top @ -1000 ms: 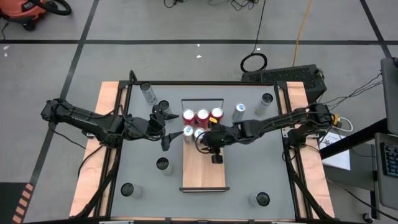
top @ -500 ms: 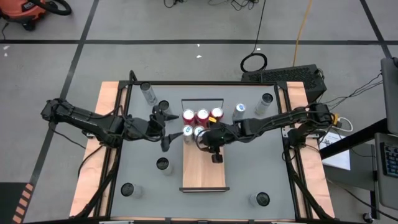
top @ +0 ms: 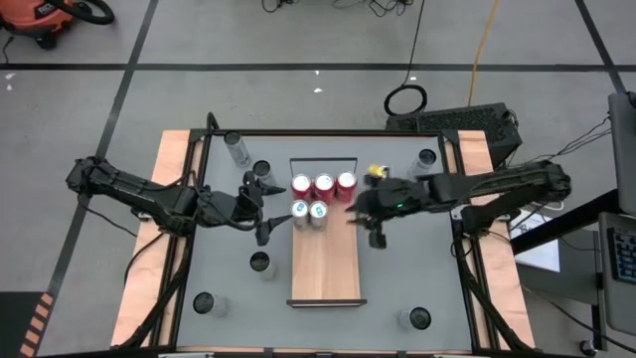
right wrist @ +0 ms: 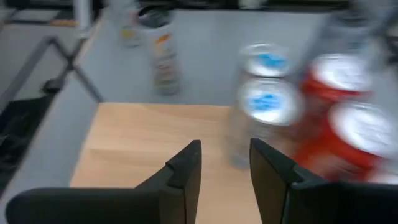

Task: Place canned beverage on shelf
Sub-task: Put the blue soda can aligned with the other blue soda cans on the shelf

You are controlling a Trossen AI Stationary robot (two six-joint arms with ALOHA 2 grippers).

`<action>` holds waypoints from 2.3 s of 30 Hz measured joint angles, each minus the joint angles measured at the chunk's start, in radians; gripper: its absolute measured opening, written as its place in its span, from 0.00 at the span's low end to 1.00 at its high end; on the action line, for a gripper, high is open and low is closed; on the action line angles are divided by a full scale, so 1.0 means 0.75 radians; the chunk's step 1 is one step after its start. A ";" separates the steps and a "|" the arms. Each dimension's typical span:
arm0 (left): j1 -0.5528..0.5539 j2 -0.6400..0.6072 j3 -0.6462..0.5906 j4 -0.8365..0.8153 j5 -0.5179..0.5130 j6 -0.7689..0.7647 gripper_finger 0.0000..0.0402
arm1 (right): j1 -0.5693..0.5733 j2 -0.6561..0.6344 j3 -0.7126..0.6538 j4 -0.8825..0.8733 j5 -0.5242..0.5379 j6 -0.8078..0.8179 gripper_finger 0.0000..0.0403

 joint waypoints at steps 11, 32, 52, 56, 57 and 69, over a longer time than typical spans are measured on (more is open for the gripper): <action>0.001 0.018 0.000 0.004 -0.031 0.057 0.84 | -0.158 -0.167 -0.067 -0.338 0.404 0.109 0.35; -0.022 0.062 -0.001 -0.001 -0.011 0.035 0.84 | -0.486 -0.225 -0.425 -0.009 0.601 0.255 0.87; -0.021 0.062 -0.001 -0.047 -0.013 0.008 0.84 | -0.549 -0.165 -0.468 -0.055 0.536 0.525 0.87; -0.021 0.062 -0.001 -0.047 -0.019 0.007 0.84 | -0.549 -0.164 -0.473 -0.026 0.536 0.510 0.87; -0.021 0.062 -0.001 -0.046 -0.021 0.006 0.84 | -0.549 -0.164 -0.473 -0.022 0.534 0.505 0.87; -0.021 0.062 0.000 -0.042 -0.031 -0.026 0.84 | -0.535 -0.163 -0.474 0.020 0.496 0.536 0.87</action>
